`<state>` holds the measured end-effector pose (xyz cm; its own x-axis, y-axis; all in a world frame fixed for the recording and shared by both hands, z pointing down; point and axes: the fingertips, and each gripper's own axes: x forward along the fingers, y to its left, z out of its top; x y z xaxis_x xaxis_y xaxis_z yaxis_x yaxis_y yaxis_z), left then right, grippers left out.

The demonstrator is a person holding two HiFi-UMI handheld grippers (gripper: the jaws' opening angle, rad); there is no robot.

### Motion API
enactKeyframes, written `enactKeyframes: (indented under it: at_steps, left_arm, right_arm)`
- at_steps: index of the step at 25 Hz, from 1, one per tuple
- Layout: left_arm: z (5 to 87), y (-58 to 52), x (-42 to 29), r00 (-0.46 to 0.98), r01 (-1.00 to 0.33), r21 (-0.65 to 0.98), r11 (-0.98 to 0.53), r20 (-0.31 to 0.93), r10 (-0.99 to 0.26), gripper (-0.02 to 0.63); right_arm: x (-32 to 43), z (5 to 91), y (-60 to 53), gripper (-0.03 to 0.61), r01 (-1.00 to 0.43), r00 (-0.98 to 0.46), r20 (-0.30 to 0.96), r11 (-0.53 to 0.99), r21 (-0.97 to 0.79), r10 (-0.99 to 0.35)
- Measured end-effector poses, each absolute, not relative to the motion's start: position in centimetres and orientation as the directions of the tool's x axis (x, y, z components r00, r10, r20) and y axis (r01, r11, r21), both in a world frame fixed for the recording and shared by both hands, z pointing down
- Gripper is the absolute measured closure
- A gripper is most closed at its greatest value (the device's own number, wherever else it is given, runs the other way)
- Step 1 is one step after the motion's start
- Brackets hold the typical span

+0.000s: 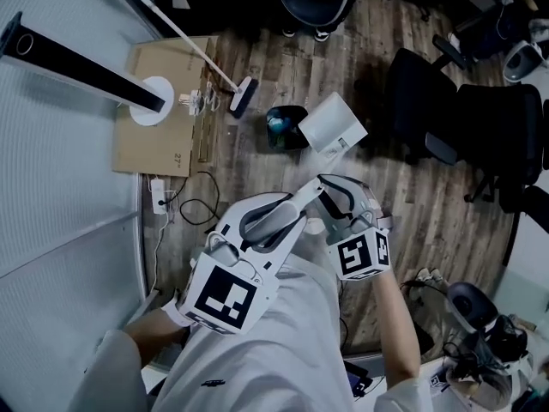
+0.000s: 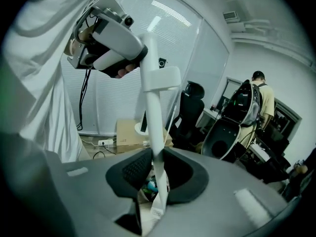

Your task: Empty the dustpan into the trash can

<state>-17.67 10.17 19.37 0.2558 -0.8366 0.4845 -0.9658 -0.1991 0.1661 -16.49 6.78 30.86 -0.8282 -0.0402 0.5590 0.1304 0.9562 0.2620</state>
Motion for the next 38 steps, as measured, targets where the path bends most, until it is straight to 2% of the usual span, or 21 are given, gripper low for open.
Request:
enactKeyframes:
  at_steps: [7, 19, 28, 38]
  left_arm:
    - [19.1, 7.9, -15.0, 0.313, -0.950, 0.147, -0.277, 0.487, -0.815, 0.505]
    - [20.9, 4.6, -10.1, 0.398, -0.914, 0.156, -0.373, 0.514, -0.760, 0.505]
    - [24.7, 2.5, -7.6, 0.415, -0.906, 0.182, -0.383, 0.567, -0.712, 0.503]
    - [30.3, -0.2, -5.4, 0.394, -0.904, 0.141, -0.403, 0.639, -0.661, 0.505]
  right_arm:
    - [-13.6, 30.6, 4.7, 0.489, 0.005, -0.835, 0.533, 0.965, 0.262, -0.140]
    - [-8.3, 32.6, 1.9, 0.488, -0.130, -0.809, 0.538, 0.965, 0.229, -0.237]
    - [-5.7, 36.7, 0.6, 0.489, -0.163, -0.784, 0.571, 0.968, 0.190, -0.244]
    - [-4.2, 42.6, -1.6, 0.489, -0.178, -0.776, 0.592, 0.976, 0.125, -0.217]
